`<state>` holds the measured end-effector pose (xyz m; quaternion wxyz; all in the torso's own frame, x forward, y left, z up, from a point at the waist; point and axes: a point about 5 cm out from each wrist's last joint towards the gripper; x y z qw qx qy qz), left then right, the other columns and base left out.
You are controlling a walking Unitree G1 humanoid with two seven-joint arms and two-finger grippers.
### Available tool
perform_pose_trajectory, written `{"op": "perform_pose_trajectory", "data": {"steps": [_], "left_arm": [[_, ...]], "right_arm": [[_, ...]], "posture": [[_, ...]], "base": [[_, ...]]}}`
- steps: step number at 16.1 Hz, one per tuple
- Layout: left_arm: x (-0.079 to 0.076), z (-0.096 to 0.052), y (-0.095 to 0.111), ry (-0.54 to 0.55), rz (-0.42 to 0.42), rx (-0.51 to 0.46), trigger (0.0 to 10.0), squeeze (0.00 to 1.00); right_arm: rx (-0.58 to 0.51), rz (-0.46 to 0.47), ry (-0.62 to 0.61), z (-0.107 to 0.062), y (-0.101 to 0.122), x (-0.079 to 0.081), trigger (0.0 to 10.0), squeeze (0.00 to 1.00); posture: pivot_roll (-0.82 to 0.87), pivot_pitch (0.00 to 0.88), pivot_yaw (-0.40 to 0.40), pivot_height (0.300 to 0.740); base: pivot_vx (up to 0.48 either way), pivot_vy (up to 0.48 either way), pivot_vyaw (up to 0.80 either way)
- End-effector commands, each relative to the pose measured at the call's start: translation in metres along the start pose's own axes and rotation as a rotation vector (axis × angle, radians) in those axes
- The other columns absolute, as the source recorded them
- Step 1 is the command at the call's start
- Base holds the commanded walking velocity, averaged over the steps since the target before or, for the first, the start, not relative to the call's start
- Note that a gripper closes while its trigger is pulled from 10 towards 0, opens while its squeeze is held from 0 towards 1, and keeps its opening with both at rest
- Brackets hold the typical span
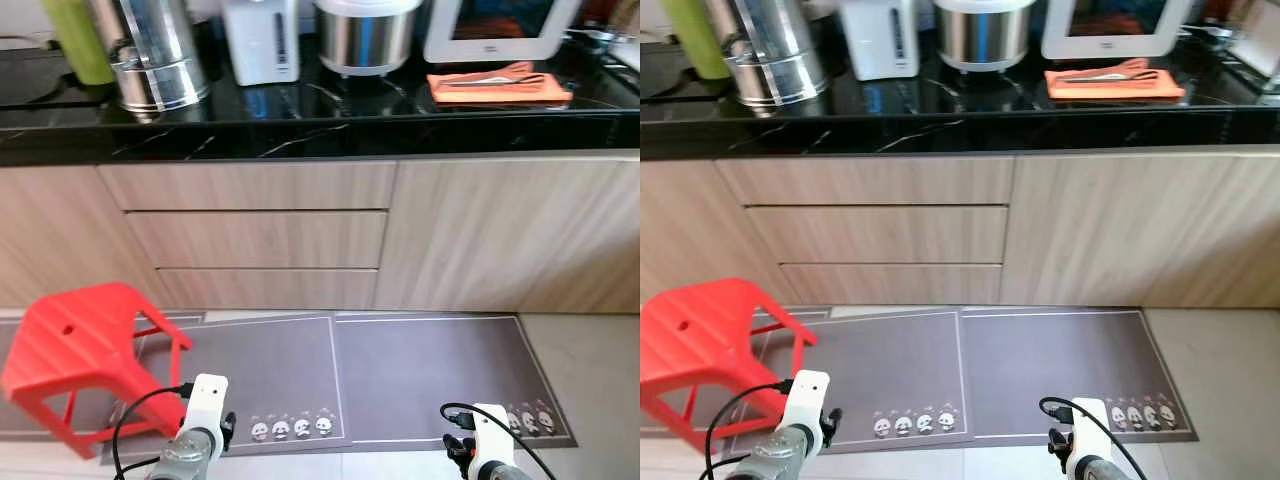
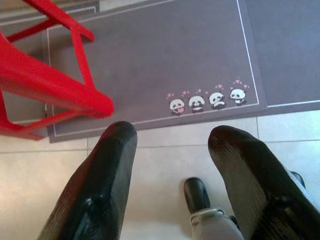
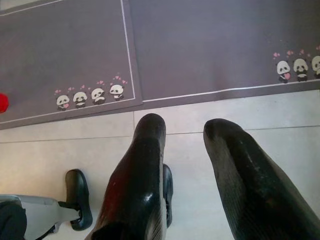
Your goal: Kitchen organization
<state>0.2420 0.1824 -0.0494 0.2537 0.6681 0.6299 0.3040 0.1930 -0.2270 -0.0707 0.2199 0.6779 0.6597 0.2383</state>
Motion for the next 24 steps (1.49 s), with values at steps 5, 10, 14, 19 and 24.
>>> {"op": "perform_pose_trajectory", "data": {"steps": [5,10,14,19,24], "left_arm": [[0.006,-0.002,-0.009,0.024,0.018,0.03,10.0,0.0],[0.007,-0.003,-0.012,0.033,0.042,0.034,10.0,0.0],[0.006,-0.004,-0.015,0.028,0.043,0.043,10.0,0.0],[0.004,-0.005,-0.021,0.025,0.041,0.056,10.0,0.0],[0.001,-0.007,-0.027,0.022,0.043,0.064,10.0,0.0]], "right_arm": [[0.01,-0.033,0.015,0.001,0.002,0.001,10.0,0.0],[0.018,-0.05,0.016,0.0,0.002,0.0,10.0,0.0],[0.022,-0.061,0.018,0.0,0.002,-0.001,10.0,0.0],[0.025,-0.073,0.022,0.0,0.002,-0.002,10.0,0.0],[0.03,-0.085,0.02,-0.001,0.001,-0.004,10.0,0.0]], "posture": [[-0.03,0.0,0.068,0.74],[-0.03,0.0,0.057,0.74],[-0.03,0.0,0.053,0.74],[-0.04,0.0,0.047,0.74],[-0.04,0.0,0.039,0.74]], "base": [[0.0,-0.096,-0.61],[0.0,-0.139,-0.6],[0.0,0.0,-0.6],[0.0,0.0,-0.6],[0.0,-0.079,-0.6]]}}
Point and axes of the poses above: a point about 5 cm out from each wrist's last joint towards the gripper, its own z axis pointing out of the wrist towards the gripper, its own y axis along the axis of the wrist's last joint, x = y × z, and after that the axes turned 3 degrees about -z, right-handed
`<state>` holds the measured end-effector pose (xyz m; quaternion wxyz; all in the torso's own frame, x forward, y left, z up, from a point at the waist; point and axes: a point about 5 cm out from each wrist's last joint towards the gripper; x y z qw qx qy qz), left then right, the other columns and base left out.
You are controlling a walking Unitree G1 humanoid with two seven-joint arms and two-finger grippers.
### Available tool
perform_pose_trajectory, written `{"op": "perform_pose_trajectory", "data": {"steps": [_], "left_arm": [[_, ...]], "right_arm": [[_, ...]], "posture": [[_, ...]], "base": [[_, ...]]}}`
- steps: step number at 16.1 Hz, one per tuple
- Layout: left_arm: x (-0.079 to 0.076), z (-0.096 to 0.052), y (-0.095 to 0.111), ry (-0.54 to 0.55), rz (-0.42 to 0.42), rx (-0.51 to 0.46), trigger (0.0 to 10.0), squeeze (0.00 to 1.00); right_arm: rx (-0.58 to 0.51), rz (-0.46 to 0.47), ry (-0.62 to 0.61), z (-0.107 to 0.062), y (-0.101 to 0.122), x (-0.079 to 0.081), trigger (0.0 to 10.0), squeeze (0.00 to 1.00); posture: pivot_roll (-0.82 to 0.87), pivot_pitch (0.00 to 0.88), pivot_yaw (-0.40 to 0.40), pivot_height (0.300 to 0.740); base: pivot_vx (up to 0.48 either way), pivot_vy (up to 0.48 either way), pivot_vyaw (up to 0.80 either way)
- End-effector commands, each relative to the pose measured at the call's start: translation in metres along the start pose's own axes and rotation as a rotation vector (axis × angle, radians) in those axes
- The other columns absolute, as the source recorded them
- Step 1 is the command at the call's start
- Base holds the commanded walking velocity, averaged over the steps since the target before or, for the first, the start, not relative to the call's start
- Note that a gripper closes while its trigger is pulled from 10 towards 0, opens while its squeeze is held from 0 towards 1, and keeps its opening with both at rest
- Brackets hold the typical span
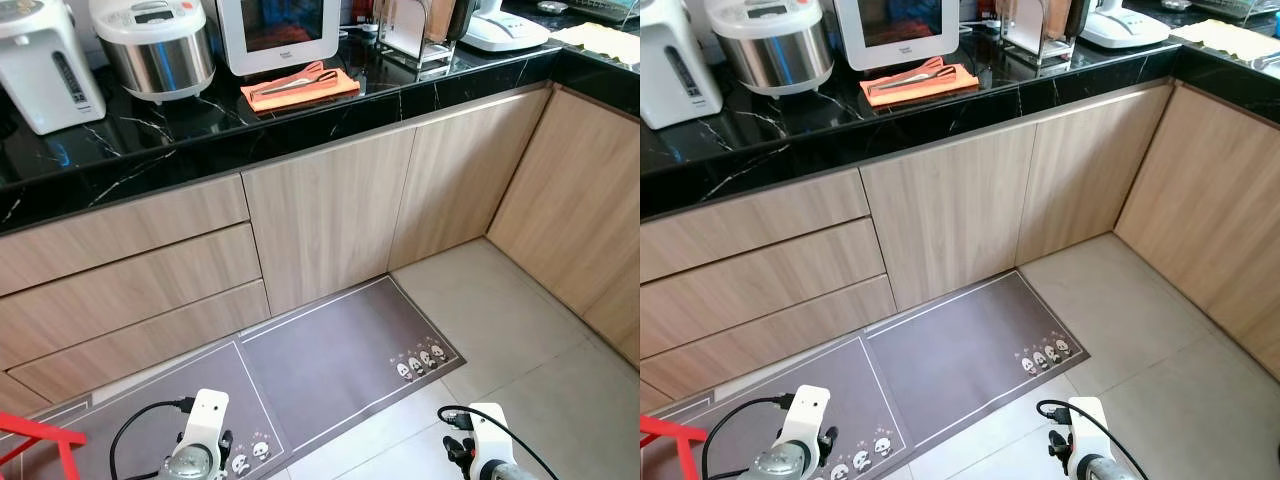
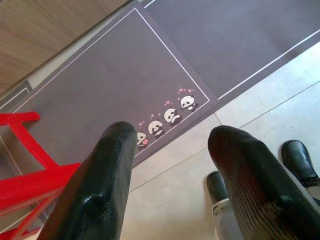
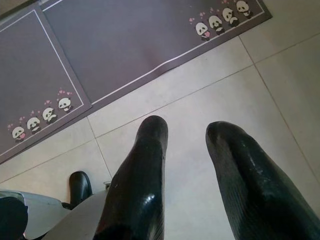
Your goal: Kitchen organization
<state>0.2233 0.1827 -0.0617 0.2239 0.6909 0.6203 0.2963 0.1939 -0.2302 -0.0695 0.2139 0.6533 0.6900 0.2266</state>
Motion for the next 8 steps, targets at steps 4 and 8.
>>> {"op": "perform_pose_trajectory", "data": {"steps": [4,8], "left_arm": [[0.002,-0.0013,-0.0051,0.011,0.032,0.007,10.0,0.0],[0.0051,-0.001,-0.0025,0.007,0.06,-0.004,10.0,0.0]], "right_arm": [[0.004,-0.01,-0.003,-0.0007,-0.0017,-0.0015,10.0,0.0],[0.004,-0.005,-0.002,-0.0003,-0.0026,0.0005,10.0,0.0]], "posture": [[-0.04,0.0,0.043,0.74],[-0.04,0.0,0.051,0.74]], "base": [[0.0,-0.322,-0.6],[0.0,-0.12,-0.6]]}}
Point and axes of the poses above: a point about 5 cm out from each wrist's last joint towards the gripper, its own z axis pointing out of the wrist towards the gripper, its own y axis along the axis of the wrist's last joint, x = y × z, and after that the axes turned 3 degrees about -z, right-handed
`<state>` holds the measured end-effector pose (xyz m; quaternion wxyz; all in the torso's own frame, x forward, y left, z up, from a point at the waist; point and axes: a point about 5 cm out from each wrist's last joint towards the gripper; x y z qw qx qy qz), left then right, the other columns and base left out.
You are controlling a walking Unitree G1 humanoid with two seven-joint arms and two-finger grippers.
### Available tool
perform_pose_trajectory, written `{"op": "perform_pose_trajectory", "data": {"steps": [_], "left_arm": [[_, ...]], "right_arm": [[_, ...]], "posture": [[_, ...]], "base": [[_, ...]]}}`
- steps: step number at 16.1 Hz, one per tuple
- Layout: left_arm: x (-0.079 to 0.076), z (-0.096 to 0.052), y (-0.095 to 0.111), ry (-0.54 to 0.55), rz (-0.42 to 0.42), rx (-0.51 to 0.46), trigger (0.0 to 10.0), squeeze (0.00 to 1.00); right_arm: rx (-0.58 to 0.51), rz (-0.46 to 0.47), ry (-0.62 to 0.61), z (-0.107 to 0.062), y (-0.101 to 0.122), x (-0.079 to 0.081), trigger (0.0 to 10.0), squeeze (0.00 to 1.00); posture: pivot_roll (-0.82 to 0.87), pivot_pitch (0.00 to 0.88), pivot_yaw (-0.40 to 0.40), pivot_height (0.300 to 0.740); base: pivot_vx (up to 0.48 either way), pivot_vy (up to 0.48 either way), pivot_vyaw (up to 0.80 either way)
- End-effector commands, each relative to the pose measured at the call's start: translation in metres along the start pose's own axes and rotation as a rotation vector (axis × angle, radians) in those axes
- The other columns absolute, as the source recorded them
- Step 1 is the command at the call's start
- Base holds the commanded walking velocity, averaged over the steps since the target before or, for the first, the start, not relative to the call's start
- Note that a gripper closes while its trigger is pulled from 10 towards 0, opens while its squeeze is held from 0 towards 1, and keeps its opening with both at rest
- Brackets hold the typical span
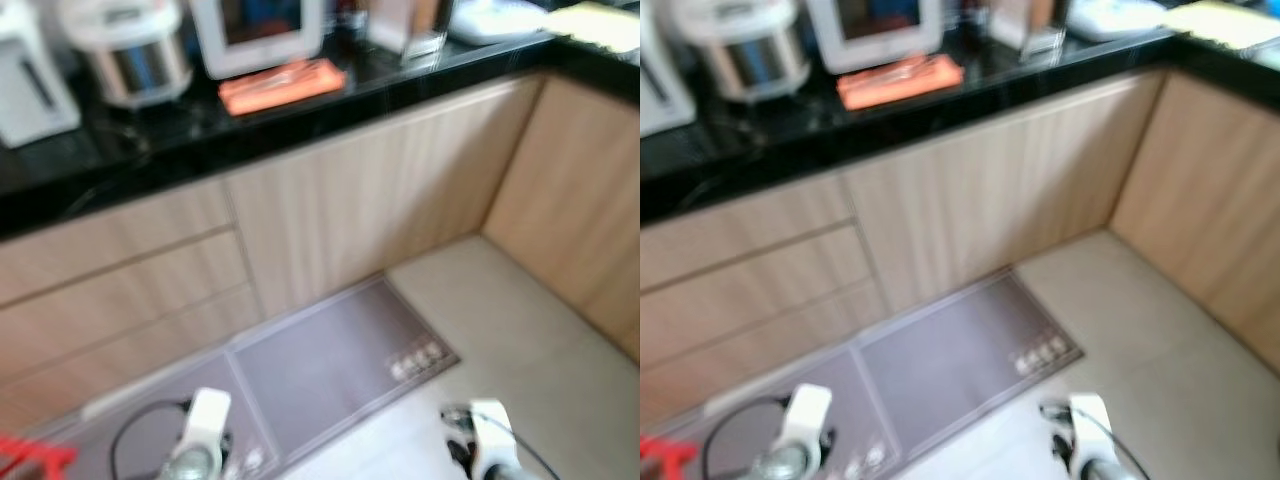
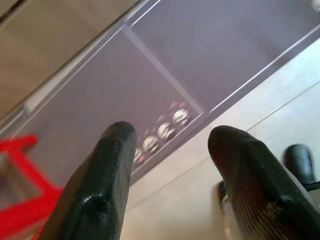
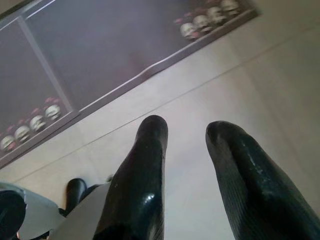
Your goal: Kitchen organization
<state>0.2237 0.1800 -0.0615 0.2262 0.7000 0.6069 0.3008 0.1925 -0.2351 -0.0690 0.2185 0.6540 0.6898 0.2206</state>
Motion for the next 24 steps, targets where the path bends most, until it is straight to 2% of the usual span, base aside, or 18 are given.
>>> {"op": "perform_pose_trajectory", "data": {"steps": [1,3,4,9,15,19,21,24], "left_arm": [[0.008,-0.001,-0.003,0.019,0.023,0.01,10.0,0.0],[0.011,0.0,-0.001,0.028,-0.023,0.008,10.0,0.0],[0.009,0.0,0.0,0.022,0.001,0.006,10.0,0.0],[0.007,-0.001,-0.002,0.022,-0.013,0.008,10.0,0.0],[0.007,-0.001,-0.006,0.02,-0.069,0.028,10.0,0.0],[0.008,-0.001,-0.006,0.015,-0.074,0.033,10.0,0.0],[0.009,-0.002,-0.009,0.013,-0.083,0.039,10.0,0.0],[0.007,-0.002,-0.011,0.01,-0.094,0.043,10.0,0.0]], "right_arm": [[0.001,0.0,0.014,0.001,-0.002,0.006,10.0,0.0],[0.0,0.003,0.015,0.001,-0.001,0.006,10.0,0.0],[-0.002,0.007,0.014,0.001,-0.001,0.007,10.0,0.0],[-0.002,0.007,0.013,0.001,-0.001,0.006,10.0,0.0],[-0.004,0.006,0.015,0.001,0.0,0.005,10.0,0.0],[-0.02,0.023,0.018,0.001,0.001,0.005,10.0,0.0],[-0.009,-0.001,0.024,0.001,0.001,0.005,10.0,0.0],[-0.001,-0.012,0.027,0.001,0.001,0.004,10.0,0.0]], "posture": [[-0.04,0.0,0.052,0.74],[-0.04,0.0,0.055,0.74],[-0.04,0.0,0.056,0.74],[-0.04,0.0,0.052,0.74],[-0.04,0.0,0.05,0.74],[-0.05,0.0,0.047,0.74],[-0.05,0.0,0.041,0.74],[-0.05,0.0,0.038,0.74]], "base": [[0.0,-0.48,-0.6],[0.0,0.0,-0.59],[0.0,0.0,-0.6],[0.0,0.0,-0.6],[0.0,0.0,-0.6],[0.0,0.0,0.0],[0.242,0.0,0.0],[0.254,0.0,-0.61]]}}
Point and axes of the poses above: a point about 5 cm out from each wrist's last joint towards the gripper, its own z axis pointing out of the wrist towards the gripper, its own y axis along the axis of the wrist's last joint, x = y × z, and after that the axes turned 3 degrees about -z, right-handed
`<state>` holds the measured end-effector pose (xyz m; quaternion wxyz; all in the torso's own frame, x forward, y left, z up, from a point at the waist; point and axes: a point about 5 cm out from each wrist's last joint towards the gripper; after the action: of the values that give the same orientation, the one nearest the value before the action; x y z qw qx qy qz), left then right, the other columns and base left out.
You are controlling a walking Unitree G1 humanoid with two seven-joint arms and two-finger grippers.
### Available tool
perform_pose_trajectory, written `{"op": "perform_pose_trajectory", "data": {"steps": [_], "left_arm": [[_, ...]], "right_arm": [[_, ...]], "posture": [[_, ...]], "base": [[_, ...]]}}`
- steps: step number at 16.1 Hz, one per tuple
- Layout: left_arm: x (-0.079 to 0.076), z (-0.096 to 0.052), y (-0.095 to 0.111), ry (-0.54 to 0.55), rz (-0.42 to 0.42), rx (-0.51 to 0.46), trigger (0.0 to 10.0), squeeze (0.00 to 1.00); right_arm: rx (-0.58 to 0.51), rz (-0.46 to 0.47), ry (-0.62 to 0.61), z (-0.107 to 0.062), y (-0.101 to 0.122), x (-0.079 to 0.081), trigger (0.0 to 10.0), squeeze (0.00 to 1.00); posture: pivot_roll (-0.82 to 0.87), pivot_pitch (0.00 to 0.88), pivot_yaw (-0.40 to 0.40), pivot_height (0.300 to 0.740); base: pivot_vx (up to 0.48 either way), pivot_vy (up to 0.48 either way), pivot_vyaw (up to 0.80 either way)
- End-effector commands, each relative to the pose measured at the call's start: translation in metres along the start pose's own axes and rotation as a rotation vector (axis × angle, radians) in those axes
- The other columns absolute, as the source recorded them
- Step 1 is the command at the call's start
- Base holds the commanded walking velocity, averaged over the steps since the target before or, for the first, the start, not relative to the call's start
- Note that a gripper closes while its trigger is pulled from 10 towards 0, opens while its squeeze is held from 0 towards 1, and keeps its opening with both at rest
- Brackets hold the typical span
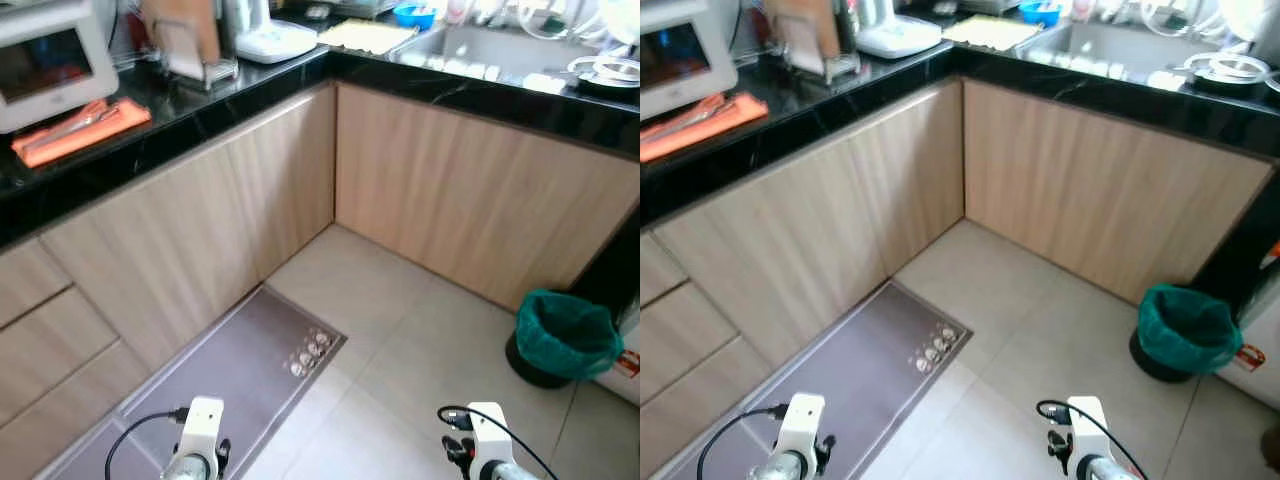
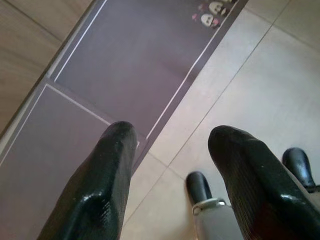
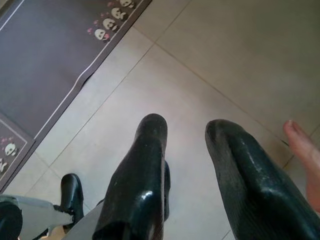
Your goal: Kitchen organization
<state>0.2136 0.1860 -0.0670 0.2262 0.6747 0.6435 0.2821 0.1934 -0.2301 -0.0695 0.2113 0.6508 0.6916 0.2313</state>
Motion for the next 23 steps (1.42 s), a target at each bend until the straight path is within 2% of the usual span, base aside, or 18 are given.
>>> {"op": "perform_pose_trajectory", "data": {"steps": [1,3,8,13,20,23], "left_arm": [[0.0021,0.0004,0.0005,0.003,-0.005,0.01,10.0,0.0],[-0.0013,0.0007,0.0012,-0.002,-0.007,0.012,10.0,0.0],[-0.0012,0.0016,0.0048,-0.004,-0.016,0.006,10.0,0.0],[0.0015,0.0018,0.0073,-0.006,-0.007,-0.004,10.0,0.0],[0.005,0.0011,0.0044,-0.011,0.008,0.007,10.0,0.0],[0.006,0.0018,0.0078,-0.009,0.012,0.002,10.0,0.0]], "right_arm": [[0.004,-0.015,0.0,-0.0002,0.0003,-0.001,10.0,0.0],[0.018,-0.044,-0.004,-0.0003,-0.0001,-0.0018,10.0,0.0],[0.028,-0.056,0.006,-0.0004,-0.0007,-0.0016,10.0,0.0],[0.014,-0.063,0.012,-0.0002,0.0004,-0.0007,10.0,0.0],[0.024,-0.065,0.016,0.0003,-0.0026,0.0029,10.0,0.0],[0.017,-0.059,0.009,0.0006,-0.0018,0.0031,10.0,0.0]], "posture": [[-0.05,0.0,0.038,0.74],[-0.05,0.0,0.038,0.74],[-0.05,0.0,0.036,0.74],[-0.06,0.0,0.042,0.74],[-0.07,0.0,0.063,0.74],[-0.07,0.0,0.065,0.74]], "base": [[0.262,0.0,0.0],[0.261,0.0,0.0],[0.274,0.0,-0.35],[0.288,0.0,0.0],[0.29,0.0,-0.59],[0.289,0.0,0.0]]}}
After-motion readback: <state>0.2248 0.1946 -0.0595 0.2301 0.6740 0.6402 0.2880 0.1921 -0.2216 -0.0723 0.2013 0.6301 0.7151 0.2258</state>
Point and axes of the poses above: a point about 5 cm out from each wrist's last joint towards the gripper, its own z axis pointing out of the wrist towards the gripper, its own y axis along the axis of the wrist's last joint, x = y × z, and after that the axes turned 3 degrees about -z, right-handed
